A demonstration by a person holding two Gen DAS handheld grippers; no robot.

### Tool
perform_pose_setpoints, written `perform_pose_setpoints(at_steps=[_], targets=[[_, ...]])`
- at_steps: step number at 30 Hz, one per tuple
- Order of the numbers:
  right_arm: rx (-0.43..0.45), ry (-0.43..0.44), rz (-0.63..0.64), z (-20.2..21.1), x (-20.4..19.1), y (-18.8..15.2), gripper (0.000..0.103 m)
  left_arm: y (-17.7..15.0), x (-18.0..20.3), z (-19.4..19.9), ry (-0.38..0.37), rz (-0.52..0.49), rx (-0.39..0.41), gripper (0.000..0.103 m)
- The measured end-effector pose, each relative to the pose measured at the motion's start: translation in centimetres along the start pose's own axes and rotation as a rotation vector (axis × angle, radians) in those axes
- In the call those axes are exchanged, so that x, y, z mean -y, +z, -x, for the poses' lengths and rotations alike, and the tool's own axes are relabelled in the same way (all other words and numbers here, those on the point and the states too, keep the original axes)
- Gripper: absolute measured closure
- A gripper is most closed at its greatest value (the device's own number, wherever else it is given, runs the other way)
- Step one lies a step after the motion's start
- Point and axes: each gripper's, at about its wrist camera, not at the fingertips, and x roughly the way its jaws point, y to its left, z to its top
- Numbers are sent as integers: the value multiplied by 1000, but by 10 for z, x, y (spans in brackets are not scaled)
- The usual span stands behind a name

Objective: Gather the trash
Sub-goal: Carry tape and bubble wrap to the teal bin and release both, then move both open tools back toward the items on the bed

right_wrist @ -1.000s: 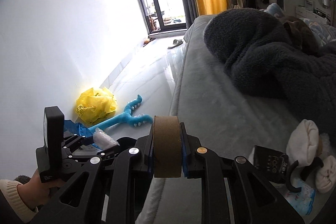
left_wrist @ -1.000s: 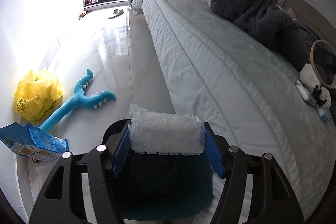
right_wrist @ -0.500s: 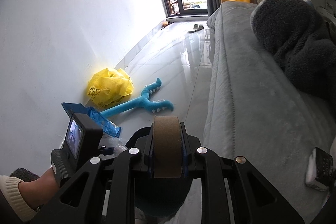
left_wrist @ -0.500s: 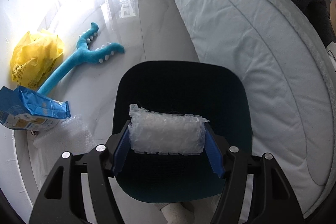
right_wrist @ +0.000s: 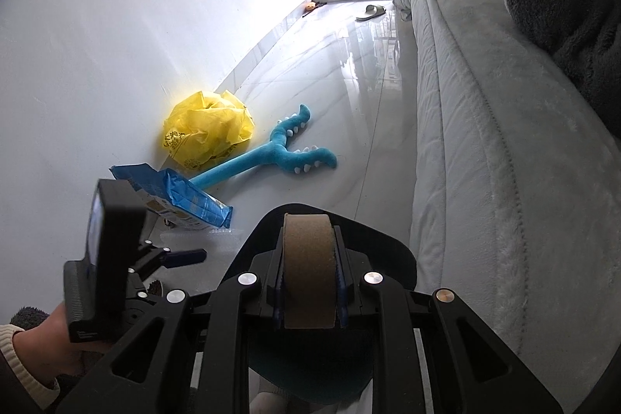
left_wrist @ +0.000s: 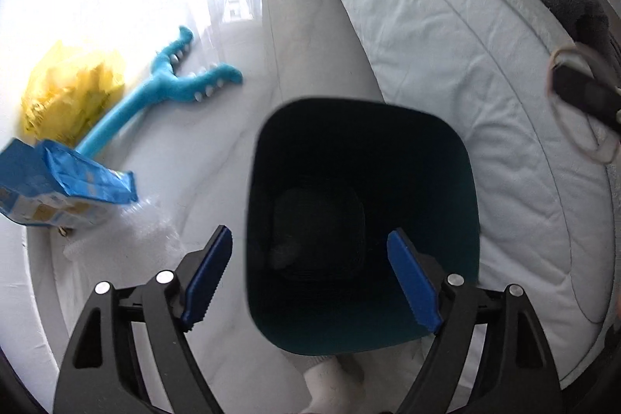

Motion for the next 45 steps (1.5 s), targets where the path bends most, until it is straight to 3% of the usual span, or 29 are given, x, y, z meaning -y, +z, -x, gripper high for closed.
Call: perform_pose_setpoints(at_steps=[6, 12, 22, 30, 32, 34, 37, 40, 45], targets=[[-71, -54, -2, -33, -1, -12, 83, 11, -6, 48, 15, 6, 183, 20], [-128, -61, -20, -60, -2, -23, 83, 16, 2, 85, 28, -36, 306, 25], [-217, -54, -40, -97, -9, -40, 82, 21, 3, 122, -9, -23, 393, 38], [-277, -71, -25, -119, -10, -53, 82, 23, 8, 144, -13, -9, 451, 43], [-288, -71, -20, -117, -12, -55, 77, 24, 10, 152, -39, 1, 479, 43], [-291, -60, -26, -111, -15, -57, 48, 26, 18, 161, -39, -3, 500, 43], [-274, -35, -32, -100, -21, -55, 45, 27, 29, 173, -45, -25, 525, 34], [-250, -37, 3, -87, -29, -52, 44, 23, 43, 184, 8, -78, 566, 31], [-176, -17, 27, -46, -35, -39, 41, 26, 60, 205, -24, -94, 630, 19]])
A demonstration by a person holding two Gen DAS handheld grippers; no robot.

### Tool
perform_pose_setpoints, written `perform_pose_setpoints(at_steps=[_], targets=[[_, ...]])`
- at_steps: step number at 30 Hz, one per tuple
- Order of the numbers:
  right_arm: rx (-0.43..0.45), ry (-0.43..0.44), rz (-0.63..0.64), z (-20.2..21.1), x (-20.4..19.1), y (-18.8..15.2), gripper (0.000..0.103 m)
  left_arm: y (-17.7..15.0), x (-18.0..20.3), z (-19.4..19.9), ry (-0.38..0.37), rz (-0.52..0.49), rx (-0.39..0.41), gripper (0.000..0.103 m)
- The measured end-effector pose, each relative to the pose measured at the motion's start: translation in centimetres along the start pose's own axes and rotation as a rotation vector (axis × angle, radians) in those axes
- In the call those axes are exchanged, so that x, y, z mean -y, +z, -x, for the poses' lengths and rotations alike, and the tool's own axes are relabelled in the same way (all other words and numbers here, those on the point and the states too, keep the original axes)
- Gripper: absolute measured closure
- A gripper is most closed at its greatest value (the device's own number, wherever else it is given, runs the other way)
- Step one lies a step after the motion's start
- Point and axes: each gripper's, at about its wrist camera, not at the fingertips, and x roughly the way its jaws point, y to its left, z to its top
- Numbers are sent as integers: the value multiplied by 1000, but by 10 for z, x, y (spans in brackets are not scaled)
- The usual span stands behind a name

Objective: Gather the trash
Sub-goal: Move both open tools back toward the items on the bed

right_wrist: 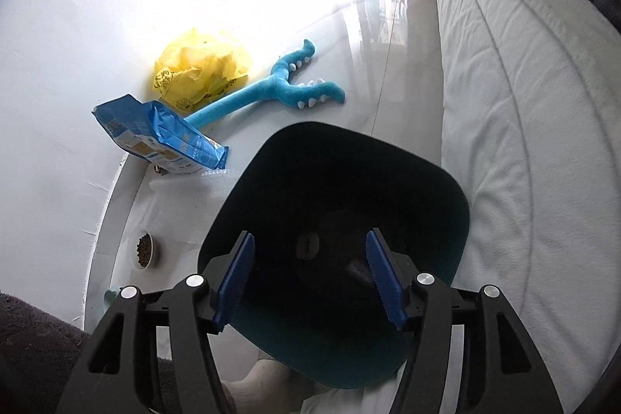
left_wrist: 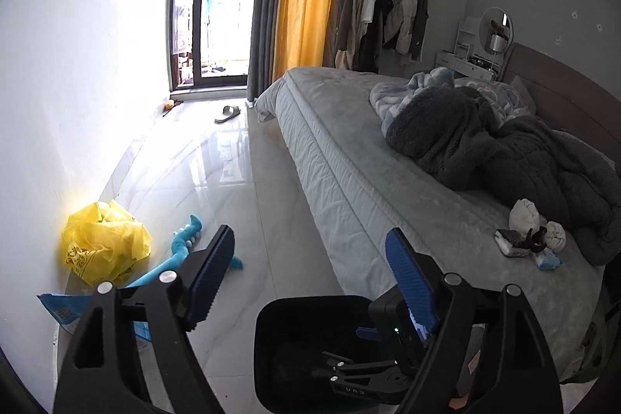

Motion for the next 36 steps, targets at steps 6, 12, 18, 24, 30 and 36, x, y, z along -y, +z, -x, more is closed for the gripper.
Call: perform_pose_setpoints(at_steps=[6, 12, 18, 24, 30, 36], targets=[[129, -19, 10, 61, 16, -1, 36, 10, 25, 2, -41, 10, 20, 13], [250, -57, -9, 117, 51, -12, 33, 15, 59, 2, -54, -40, 35, 12], [325, -97, -36, 161, 84, -21, 32, 16, 91, -5, -90, -67, 17, 12], [375, -159, -45, 193, 111, -34, 31, 17, 114, -14, -173, -29, 11, 11], [408, -217, -99, 220, 151, -47, 31, 18, 139, -27, -206, -74, 14, 10], [438, -269, -187, 242, 193, -60, 29, 6, 169, -57, -270, -166, -21, 9]])
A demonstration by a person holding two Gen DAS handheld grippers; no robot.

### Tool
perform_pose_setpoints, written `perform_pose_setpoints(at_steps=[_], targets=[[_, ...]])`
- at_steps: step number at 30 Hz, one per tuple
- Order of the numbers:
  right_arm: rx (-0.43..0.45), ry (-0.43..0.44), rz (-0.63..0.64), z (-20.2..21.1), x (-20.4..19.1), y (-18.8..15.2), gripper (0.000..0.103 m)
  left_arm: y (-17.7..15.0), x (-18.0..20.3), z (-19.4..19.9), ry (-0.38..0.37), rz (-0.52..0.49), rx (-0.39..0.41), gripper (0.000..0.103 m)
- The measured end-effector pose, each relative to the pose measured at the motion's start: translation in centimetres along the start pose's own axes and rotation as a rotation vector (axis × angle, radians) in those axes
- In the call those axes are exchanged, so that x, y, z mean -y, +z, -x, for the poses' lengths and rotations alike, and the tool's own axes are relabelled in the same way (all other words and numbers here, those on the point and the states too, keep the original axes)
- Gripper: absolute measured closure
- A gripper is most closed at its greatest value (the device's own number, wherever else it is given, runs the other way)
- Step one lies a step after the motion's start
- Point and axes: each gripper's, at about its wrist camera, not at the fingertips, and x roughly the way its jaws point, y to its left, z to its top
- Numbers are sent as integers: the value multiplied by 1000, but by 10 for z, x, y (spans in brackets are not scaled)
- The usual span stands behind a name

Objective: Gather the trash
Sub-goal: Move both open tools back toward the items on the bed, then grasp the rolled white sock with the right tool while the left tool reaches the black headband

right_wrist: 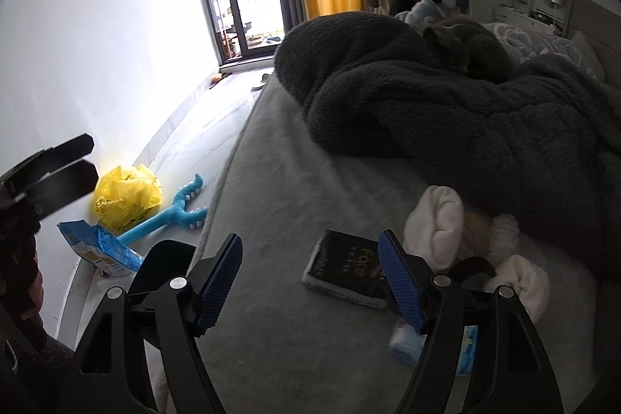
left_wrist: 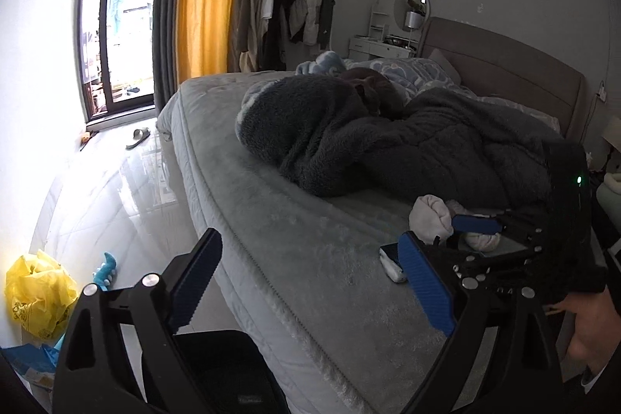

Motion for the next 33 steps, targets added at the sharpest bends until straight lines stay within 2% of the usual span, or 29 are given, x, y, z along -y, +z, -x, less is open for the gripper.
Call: perform_pose_setpoints(at_steps=[4, 9, 15, 24, 28, 33], targets=[[13, -28, -50, 6, 25, 3, 24, -4, 13, -25, -66, -38, -37, 9], [8, -60, -79, 8, 48, 1, 24, -8, 29, -51, -107, -97, -67, 9], [7, -103, -122, 17, 82, -7, 24, -2, 56, -65, -221, -127, -63, 9], [-5, -144, -231, 20, 136, -23, 23, -15, 99, -97, -347, -171, -150, 9], [1, -117, -302, 21, 153, -29, 23, -23, 115, -112, -365, -188, -189, 9], [-19, -115, -314, 17, 162, -39, 23, -29, 129, -130, -355, -192, -217, 13]])
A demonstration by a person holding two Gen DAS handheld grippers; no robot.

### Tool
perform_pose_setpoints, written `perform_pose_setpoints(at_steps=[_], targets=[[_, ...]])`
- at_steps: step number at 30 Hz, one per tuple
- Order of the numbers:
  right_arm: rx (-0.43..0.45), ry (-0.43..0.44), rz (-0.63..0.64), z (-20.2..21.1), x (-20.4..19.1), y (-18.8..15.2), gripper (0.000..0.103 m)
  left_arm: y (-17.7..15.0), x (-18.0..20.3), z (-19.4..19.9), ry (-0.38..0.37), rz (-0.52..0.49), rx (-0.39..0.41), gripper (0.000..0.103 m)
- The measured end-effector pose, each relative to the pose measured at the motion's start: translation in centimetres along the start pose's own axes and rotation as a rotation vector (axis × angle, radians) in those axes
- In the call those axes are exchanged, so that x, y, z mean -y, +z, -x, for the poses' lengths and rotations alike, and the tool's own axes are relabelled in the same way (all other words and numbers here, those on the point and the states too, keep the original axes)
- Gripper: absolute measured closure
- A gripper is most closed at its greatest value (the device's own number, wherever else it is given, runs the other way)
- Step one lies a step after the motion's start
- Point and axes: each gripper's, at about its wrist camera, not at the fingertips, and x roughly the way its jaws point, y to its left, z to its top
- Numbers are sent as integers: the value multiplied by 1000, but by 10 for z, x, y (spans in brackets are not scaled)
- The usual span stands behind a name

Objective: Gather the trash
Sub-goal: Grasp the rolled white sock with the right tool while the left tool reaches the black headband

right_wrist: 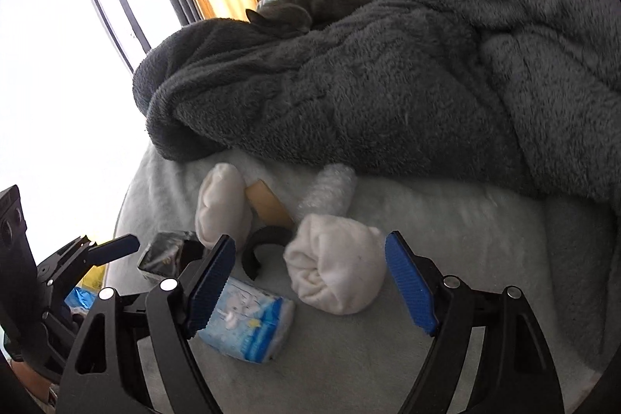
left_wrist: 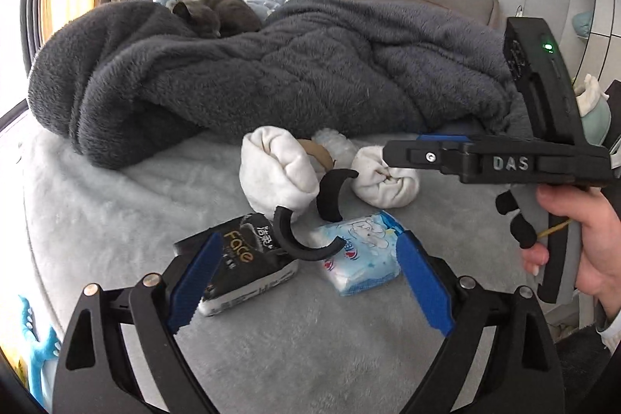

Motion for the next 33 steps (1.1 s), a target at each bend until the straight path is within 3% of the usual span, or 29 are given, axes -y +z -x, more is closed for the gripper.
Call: perform_pose_setpoints(at_steps=[18, 26, 33], targets=[[-47, 52, -114, -18, 35, -19, 23, 1, -12, -41, -33, 144, -34, 32], [-60, 71, -148, -24, 48, -21, 38, -3, -14, -40, -14, 151, -37, 46], [-73, 95, -121, -25, 41, -24, 62, -3, -14, -42, 8, 147, -40, 60]])
